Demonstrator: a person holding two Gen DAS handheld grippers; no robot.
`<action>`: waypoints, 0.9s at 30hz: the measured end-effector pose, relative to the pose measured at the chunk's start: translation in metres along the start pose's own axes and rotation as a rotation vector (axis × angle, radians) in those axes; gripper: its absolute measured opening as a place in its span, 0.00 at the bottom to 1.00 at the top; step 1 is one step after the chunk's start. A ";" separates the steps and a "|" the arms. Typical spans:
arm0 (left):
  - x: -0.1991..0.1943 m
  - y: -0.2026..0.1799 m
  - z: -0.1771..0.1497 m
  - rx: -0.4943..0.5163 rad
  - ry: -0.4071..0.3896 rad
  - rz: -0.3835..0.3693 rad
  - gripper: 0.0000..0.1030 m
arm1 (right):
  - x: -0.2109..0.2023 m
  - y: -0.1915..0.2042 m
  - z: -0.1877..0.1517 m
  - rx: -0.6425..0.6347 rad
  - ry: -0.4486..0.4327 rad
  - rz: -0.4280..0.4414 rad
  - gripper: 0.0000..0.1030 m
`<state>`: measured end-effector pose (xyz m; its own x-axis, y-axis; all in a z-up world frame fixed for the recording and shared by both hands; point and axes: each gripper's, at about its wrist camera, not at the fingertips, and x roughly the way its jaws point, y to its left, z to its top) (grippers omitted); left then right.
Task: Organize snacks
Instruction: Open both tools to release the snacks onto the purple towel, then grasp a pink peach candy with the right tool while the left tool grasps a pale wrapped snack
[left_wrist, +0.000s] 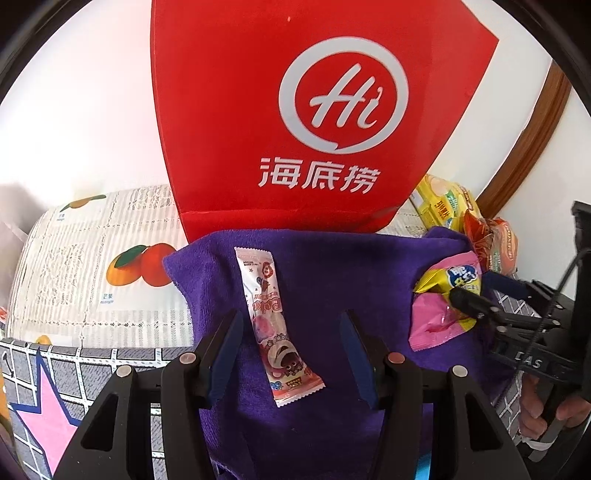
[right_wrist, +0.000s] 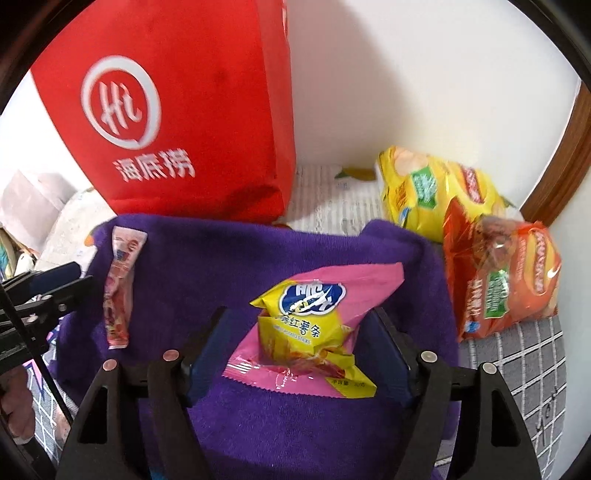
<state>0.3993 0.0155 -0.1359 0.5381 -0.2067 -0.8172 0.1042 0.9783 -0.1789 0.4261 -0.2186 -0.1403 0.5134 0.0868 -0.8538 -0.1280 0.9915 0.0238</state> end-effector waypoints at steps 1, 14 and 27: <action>-0.003 0.000 0.000 0.000 -0.005 -0.003 0.51 | -0.008 0.000 0.001 -0.004 -0.020 -0.012 0.73; -0.067 -0.017 0.002 0.026 -0.111 -0.009 0.58 | -0.093 0.003 -0.039 0.043 -0.068 -0.054 0.73; -0.150 -0.001 -0.072 -0.020 -0.128 0.063 0.73 | -0.142 0.021 -0.149 0.102 -0.031 0.047 0.73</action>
<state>0.2584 0.0450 -0.0526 0.6454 -0.1410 -0.7508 0.0510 0.9886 -0.1418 0.2242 -0.2245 -0.0963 0.5347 0.1351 -0.8342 -0.0666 0.9908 0.1178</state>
